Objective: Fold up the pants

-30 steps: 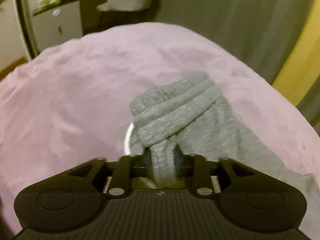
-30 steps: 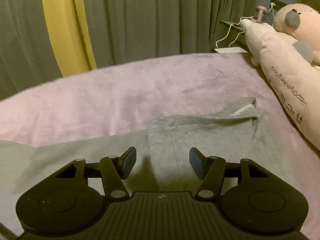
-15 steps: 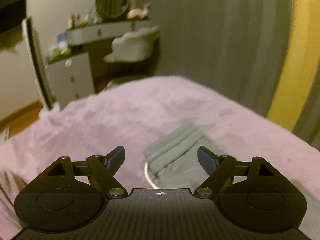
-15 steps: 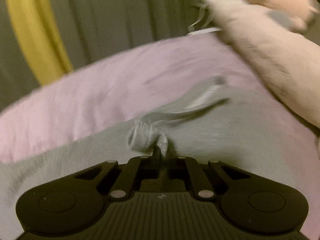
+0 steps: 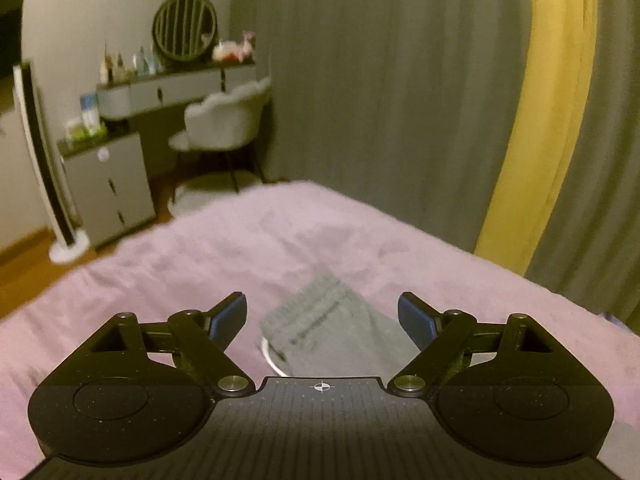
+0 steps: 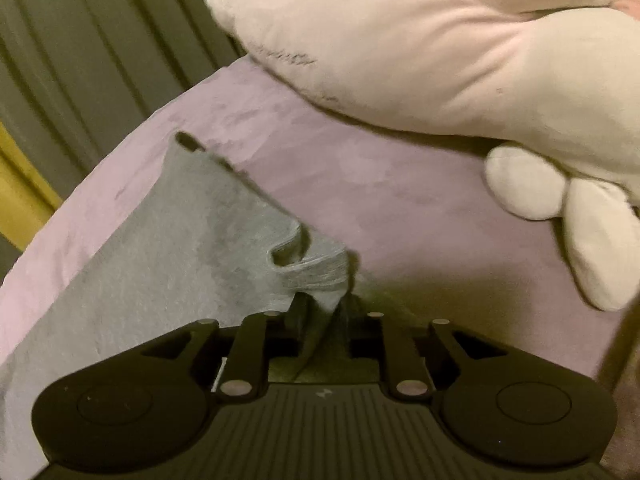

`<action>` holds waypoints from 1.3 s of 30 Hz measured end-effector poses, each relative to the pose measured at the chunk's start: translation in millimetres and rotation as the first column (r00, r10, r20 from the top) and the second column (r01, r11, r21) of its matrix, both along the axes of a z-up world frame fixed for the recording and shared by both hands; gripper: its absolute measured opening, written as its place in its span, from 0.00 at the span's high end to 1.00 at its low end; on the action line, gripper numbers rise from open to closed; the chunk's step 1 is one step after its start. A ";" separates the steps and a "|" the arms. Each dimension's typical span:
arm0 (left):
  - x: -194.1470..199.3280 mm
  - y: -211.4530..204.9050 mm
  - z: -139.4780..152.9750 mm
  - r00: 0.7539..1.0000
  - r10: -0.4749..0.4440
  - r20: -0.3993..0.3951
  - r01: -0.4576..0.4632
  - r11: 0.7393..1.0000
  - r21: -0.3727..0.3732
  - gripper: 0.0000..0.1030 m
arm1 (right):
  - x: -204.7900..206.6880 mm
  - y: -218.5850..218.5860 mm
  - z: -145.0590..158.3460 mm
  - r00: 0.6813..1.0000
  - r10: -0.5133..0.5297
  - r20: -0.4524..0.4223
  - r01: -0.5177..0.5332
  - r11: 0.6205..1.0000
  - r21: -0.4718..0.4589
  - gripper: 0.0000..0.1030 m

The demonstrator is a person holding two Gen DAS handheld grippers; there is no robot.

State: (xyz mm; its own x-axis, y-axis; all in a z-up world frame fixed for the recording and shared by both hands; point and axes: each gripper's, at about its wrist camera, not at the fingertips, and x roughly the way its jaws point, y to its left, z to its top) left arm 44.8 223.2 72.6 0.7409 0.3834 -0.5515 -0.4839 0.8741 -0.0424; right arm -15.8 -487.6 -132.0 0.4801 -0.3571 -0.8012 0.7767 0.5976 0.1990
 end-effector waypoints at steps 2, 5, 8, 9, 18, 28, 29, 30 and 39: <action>-12.6 -0.6 16.9 1.000 -0.004 0.004 0.004 1.000 0.026 0.12 | -7.7 -0.4 6.8 0.998 -0.031 -0.050 0.029 0.999 -0.043 0.74; -33.5 0.2 44.7 1.000 -0.021 0.015 0.020 0.998 0.064 0.11 | -20.5 -3.0 18.4 0.995 -0.050 -0.087 0.040 0.992 -0.121 0.62; -56.1 2.8 72.8 0.999 -0.012 0.036 0.008 0.993 0.115 0.11 | -39.9 -10.8 33.4 0.999 -0.029 -0.033 0.026 0.995 -0.093 0.57; -64.2 5.1 83.1 0.999 0.001 0.047 -0.008 0.991 0.136 0.11 | -46.5 -12.5 39.9 0.999 -0.028 -0.016 0.027 0.996 -0.089 0.55; -106.1 26.4 121.9 0.989 0.046 0.141 -0.060 0.994 0.097 0.06 | -65.7 -25.9 69.7 0.997 0.059 0.040 -0.055 0.994 -0.089 0.37; -47.3 -79.8 -30.2 0.954 -0.273 -0.125 0.242 0.946 -0.218 0.06 | -24.6 -23.9 15.0 0.991 0.126 0.053 -0.129 0.991 0.040 0.39; -40.8 -92.5 -47.4 0.939 -0.308 -0.155 0.259 0.927 -0.271 0.06 | -25.2 -26.9 9.8 0.991 0.115 0.066 -0.120 0.990 0.072 0.40; -35.1 -103.7 -62.2 0.925 -0.337 -0.176 0.269 0.908 -0.322 0.07 | -24.8 -29.9 5.7 0.992 0.104 0.074 -0.111 0.990 0.092 0.44; -17.4 -184.4 -102.5 0.826 -0.513 -0.236 0.428 0.841 -0.329 0.10 | -5.5 -34.7 -6.5 0.993 0.076 0.092 -0.088 0.987 0.137 0.69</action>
